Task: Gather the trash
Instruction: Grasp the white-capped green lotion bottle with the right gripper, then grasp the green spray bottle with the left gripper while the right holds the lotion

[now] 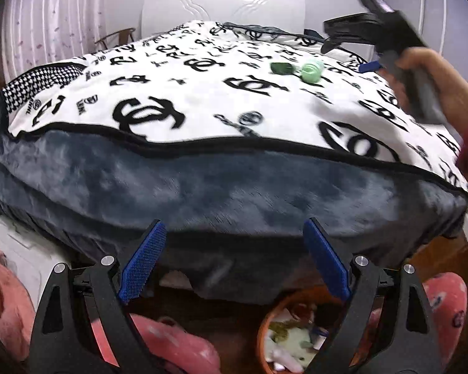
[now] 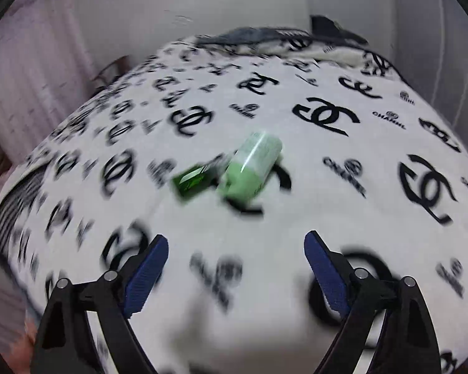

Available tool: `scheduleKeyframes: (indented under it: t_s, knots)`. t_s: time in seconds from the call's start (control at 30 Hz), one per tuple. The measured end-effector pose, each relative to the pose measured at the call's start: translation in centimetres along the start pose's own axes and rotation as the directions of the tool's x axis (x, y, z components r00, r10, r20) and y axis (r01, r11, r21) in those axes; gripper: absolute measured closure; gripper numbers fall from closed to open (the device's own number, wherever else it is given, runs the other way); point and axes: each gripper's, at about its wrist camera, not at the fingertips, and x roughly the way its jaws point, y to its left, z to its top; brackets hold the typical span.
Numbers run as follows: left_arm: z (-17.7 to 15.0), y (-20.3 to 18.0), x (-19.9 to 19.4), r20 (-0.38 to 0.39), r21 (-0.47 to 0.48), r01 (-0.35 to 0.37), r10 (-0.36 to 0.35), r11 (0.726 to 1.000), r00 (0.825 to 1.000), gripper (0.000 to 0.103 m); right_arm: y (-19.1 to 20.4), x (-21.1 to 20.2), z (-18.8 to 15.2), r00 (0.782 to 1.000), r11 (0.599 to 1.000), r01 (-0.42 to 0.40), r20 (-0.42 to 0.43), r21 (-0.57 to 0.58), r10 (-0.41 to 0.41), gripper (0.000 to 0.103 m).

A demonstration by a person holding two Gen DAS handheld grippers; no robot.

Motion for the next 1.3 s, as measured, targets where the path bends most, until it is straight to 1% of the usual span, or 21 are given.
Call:
scheduleKeyframes:
  t_s: [0.1,0.2,0.23,0.27,0.33,0.37,0.43,0.5,0.6,0.7,0.77,0.83,0.87,0.97,1.03,1.07,1.13,1.2,1.23,1.27,1.3]
  knots:
    - [0.7,0.7,1.0,-0.005,-0.009,0.006,-0.006,1.000,1.000,0.016,-0.5,4.3,3.5,0.998,0.995,0.067,-0.022,0.072,-0.066,0.020]
    - [1.4,1.1,1.7,-0.010,-0.015,0.019,-0.020,1.000,1.000,0.016,-1.1,7.8,5.8,0.991,0.985,0.129,-0.054,0.116,-0.124,0.022]
    - [1.7,1.2,1.9,-0.010,-0.015,0.024,-0.024,1.000,1.000,0.016,-1.3,8.8,6.4,0.988,0.981,0.145,-0.070,0.131,-0.137,0.027]
    - [1.9,1.2,2.1,-0.008,-0.013,0.024,-0.024,1.000,1.000,0.016,-1.6,10.1,6.9,0.987,0.978,0.144,-0.091,0.151,-0.131,0.031]
    - [2.3,1.2,2.5,-0.009,-0.011,0.021,-0.021,1.000,1.000,0.016,-1.8,12.1,7.4,0.986,0.977,0.118,-0.135,0.180,-0.094,0.038]
    - [2.5,1.3,2.7,-0.009,-0.011,0.023,-0.024,1.000,1.000,0.016,-1.7,12.6,7.4,0.986,0.977,0.112,-0.143,0.181,-0.086,0.040]
    - [2.7,1.3,2.9,-0.011,-0.012,0.019,-0.020,1.000,1.000,0.016,-1.2,13.0,7.3,0.987,0.980,0.108,-0.140,0.166,-0.085,0.046]
    - [3.1,1.4,2.9,-0.010,-0.015,0.018,-0.018,1.000,1.000,0.016,-0.8,12.8,7.1,0.987,0.983,0.116,-0.127,0.139,-0.098,0.048]
    - [3.5,1.4,2.7,-0.002,-0.015,0.016,-0.016,1.000,1.000,0.016,-1.1,11.1,7.1,0.992,0.986,0.082,-0.108,0.147,-0.067,0.050]
    - [4.3,1.2,2.5,0.004,-0.004,0.007,-0.007,1.000,1.000,0.016,-1.3,7.3,7.1,0.999,0.994,0.035,-0.037,0.102,-0.032,0.053]
    - [5.1,1.0,2.4,0.012,-0.004,0.015,-0.015,1.000,1.000,0.016,-1.8,4.6,7.0,1.000,0.996,-0.011,0.011,0.092,0.010,0.054]
    - [6.6,0.5,2.4,0.037,0.006,0.012,-0.013,1.000,0.999,0.016,-2.7,1.4,6.6,0.996,0.994,-0.070,0.053,0.080,0.066,0.054]
    - [7.2,0.3,2.5,0.049,0.015,0.011,-0.011,1.000,0.999,0.016,-3.0,0.4,6.5,0.994,0.994,-0.087,0.067,0.070,0.082,0.055]
    - [11.2,-0.7,4.2,0.081,0.066,0.017,-0.023,0.998,0.996,0.016,-4.1,-3.7,5.2,0.985,0.990,-0.135,0.117,0.031,0.130,0.055]
    - [14.5,-1.5,6.4,0.068,0.102,0.070,-0.077,0.992,0.995,0.016,-4.8,-6.3,4.1,0.976,0.987,-0.162,0.149,0.009,0.159,0.055]
    - [16.2,-1.9,7.9,0.055,0.113,0.109,-0.116,0.988,0.992,0.016,-5.2,-7.4,3.6,0.972,0.985,-0.172,0.162,-0.002,0.170,0.055]
    - [19.2,-2.7,11.1,0.010,0.115,0.163,-0.165,0.980,0.986,0.016,-6.1,-9.9,2.1,0.962,0.980,-0.196,0.188,-0.029,0.198,0.055]
    - [21.7,-3.7,14.4,-0.040,0.131,0.220,-0.216,0.967,0.975,0.016,-7.1,-11.6,0.7,0.956,0.977,-0.209,0.204,-0.039,0.213,0.054]
    - [23.1,-4.6,16.5,-0.073,0.157,0.229,-0.220,0.961,0.973,0.016,-7.7,-12.4,0.0,0.953,0.975,-0.217,0.207,-0.041,0.221,0.054]
    - [23.8,-5.2,17.8,-0.088,0.172,0.230,-0.218,0.958,0.972,0.016,-8.1,-12.8,-0.5,0.952,0.975,-0.220,0.207,-0.040,0.224,0.054]
    - [24.7,-6.0,19.5,-0.107,0.197,0.217,-0.199,0.956,0.974,0.016,-8.6,-13.3,-1.1,0.952,0.974,-0.222,0.208,-0.041,0.225,0.054]
